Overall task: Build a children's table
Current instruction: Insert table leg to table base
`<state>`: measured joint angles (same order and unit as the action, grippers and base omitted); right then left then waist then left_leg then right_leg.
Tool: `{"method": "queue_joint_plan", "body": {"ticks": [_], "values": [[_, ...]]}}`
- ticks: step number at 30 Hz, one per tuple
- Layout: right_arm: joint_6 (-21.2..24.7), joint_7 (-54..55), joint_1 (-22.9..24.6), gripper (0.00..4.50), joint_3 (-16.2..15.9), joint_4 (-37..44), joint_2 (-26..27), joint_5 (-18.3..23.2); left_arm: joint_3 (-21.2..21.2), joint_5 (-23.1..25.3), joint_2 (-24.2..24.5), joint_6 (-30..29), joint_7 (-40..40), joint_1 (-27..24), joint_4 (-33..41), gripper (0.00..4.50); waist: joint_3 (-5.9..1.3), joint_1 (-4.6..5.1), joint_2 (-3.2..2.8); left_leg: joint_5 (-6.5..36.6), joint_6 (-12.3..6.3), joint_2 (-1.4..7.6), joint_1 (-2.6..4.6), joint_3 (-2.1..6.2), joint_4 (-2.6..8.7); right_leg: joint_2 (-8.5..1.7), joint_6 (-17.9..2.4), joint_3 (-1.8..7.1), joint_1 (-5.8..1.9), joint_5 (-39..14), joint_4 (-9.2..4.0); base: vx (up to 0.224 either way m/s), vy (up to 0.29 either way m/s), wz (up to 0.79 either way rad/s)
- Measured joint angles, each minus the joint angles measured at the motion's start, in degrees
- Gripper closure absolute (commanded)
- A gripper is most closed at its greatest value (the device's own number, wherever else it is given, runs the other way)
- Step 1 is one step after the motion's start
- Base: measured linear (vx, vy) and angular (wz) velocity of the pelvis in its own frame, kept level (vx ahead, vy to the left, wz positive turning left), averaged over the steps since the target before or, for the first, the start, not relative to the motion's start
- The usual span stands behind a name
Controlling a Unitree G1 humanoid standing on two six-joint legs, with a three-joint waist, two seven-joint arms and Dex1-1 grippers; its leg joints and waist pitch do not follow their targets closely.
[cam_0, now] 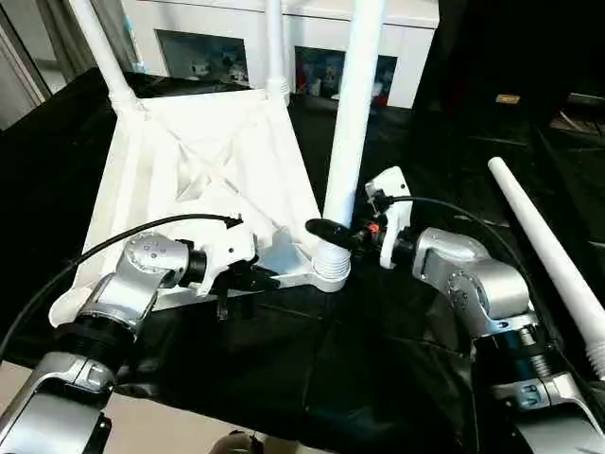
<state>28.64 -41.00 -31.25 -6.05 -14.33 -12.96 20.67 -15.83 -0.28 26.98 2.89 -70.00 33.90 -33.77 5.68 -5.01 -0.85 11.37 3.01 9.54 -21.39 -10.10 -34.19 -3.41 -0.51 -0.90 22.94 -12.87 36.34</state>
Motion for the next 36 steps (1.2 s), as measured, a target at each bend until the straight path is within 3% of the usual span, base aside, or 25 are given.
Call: {"method": "queue_joint_plan", "body": {"ticks": [10, 19, 24, 32, 36], "values": [[-8.43, 0.59, 4.68, 2.65, 3.89, -1.65, 3.26, 1.49, 0.02, 0.14, -0.62, 0.0, 0.79, 0.21, -0.27, 4.5, -0.01, -0.07, -0.06, -0.04, -0.07, 0.05, 0.0, -0.11, 0.06, -0.01, 0.0, 0.01, -0.09, 0.0, -0.12, 0.0, 0.0, 0.0], [-15.78, 0.26, 7.72, 2.65, 3.58, -1.53, 4.01, 1.11, 0.02, 0.17, -0.75, 0.01, 0.9, 0.26, -0.33, 4.5, -0.01, -0.07, -0.07, -0.05, -0.08, 0.08, 0.0, -0.19, 0.1, -0.03, 0.01, 0.02, -0.13, 0.0, -0.2, 0.0, 0.0, 0.0], [-24.2, 0.09, 10.88, 2.65, 2.67, -2.09, 4.7, -1.13, 0.02, 0.47, -1.12, 0.01, 1.21, 0.37, -0.39, 4.5, -0.02, -0.07, -0.08, -0.05, -0.08, 0.12, 0.01, -0.29, 0.17, -0.05, 0.03, 0.04, -0.15, -0.01, -0.26, 0.0, 0.0, 0.0], [-25.96, 0.1, 11.83, 2.66, 2.13, -1.99, 4.91, -1.33, 0.02, 0.47, -1.21, 0.01, 1.17, 0.39, -0.42, 4.5, -0.05, -0.09, -0.13, -0.09, -0.13, 0.16, 0.01, -0.38, 0.37, -0.06, 0.04, 0.03, -0.18, -0.02, -0.39, 0.0, 0.0, 0.0], [-26.48, -0.75, 11.25, 2.66, -0.48, -0.7, 2.7, -4.3, 0.02, 0.47, -1.05, 0.05, 1.16, 0.47, -0.76, 4.5, -0.06, 0.06, -0.13, -0.19, -0.2, 0.18, 0.05, -0.44, 0.4, -0.06, 0.04, 0.05, -0.22, -0.02, -0.39, 0.0, 0.0, 0.0]]}}
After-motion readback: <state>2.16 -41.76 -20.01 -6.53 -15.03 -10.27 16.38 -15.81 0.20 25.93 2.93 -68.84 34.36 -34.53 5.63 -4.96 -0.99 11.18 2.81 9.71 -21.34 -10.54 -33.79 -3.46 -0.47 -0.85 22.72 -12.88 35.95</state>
